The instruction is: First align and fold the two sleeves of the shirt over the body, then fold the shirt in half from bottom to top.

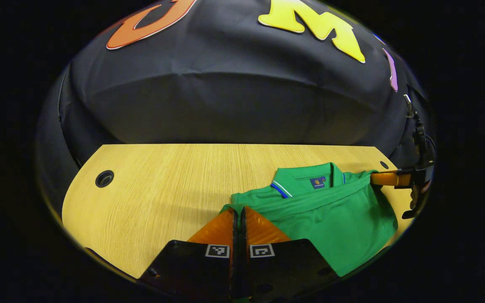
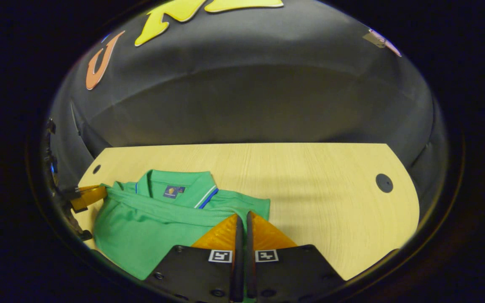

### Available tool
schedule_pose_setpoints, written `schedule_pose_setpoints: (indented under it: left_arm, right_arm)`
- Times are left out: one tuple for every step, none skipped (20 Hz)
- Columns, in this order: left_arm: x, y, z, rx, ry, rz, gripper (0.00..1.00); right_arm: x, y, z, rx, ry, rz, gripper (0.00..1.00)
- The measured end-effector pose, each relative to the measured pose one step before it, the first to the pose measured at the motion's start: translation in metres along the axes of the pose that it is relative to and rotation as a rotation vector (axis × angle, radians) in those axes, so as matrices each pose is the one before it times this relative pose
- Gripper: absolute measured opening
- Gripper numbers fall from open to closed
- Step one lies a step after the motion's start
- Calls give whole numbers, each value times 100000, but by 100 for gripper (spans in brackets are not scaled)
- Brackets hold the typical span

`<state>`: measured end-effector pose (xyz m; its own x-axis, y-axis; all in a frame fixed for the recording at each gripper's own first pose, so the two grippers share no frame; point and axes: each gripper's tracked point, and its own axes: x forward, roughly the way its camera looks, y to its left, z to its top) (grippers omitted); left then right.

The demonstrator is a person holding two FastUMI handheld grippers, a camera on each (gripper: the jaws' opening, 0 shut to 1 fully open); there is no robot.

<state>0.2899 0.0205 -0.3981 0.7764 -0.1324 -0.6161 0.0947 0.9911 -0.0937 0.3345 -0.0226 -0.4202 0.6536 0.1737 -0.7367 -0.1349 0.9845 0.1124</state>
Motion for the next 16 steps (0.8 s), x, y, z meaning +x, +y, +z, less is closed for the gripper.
schedule_pose_setpoints:
  left_arm:
    - [-117,-12,-106,909,737,-38,6]
    - [-155,-264,-136,776,702,-506,8]
    - [-52,-35,120,-21,-141,201,12]
    - [-29,-152,278,-520,-200,-126,14]
    - [-198,-55,169,-121,-98,358,16]
    - [-649,-81,314,-457,-725,287,37]
    - [-702,171,685,-215,-1032,1260,58]
    - [-796,274,798,-571,-1362,1210,79]
    - [-377,216,360,-454,-1984,2196,100]
    - [-1051,71,868,-818,-1971,983,100]
    - [-1134,48,1096,-1028,-2366,1080,100]
    - [-1395,-18,1208,-988,-2561,1264,100]
    - [-1480,-206,1292,-1119,-2809,797,100]
    - [-1608,-282,1361,-895,-3017,696,100]
    - [-1879,-482,1544,-440,-2985,-65,100]
    - [-1965,-593,1630,-256,-3456,13,100]
  right_arm:
    - [25,31,171,-514,-448,-191,9]
    - [-162,-118,43,-896,-9,-780,7]
    - [-102,17,214,-231,-486,-305,11]
    - [-125,57,130,-19,-596,-33,9]
    - [-324,-265,298,495,-970,-1133,23]
    - [-404,-137,368,934,-1179,-627,37]
    - [-494,-176,457,802,-1507,-926,51]
    - [-716,-58,368,276,-1351,-188,63]
    - [-847,-187,405,-555,-1728,-1188,75]
    - [-1018,-131,543,-1130,-1578,-1059,83]
    - [-1428,-43,748,-1753,-2987,-1300,89]
    - [-1574,148,1338,-1385,-4784,-880,87]
    - [-1887,331,1320,-1094,-4698,-452,89]
    - [-1995,302,1473,-190,-4024,-679,91]
    - [-2157,413,1324,31,-3682,-125,88]
    - [-2140,439,1522,-590,-3775,138,88]
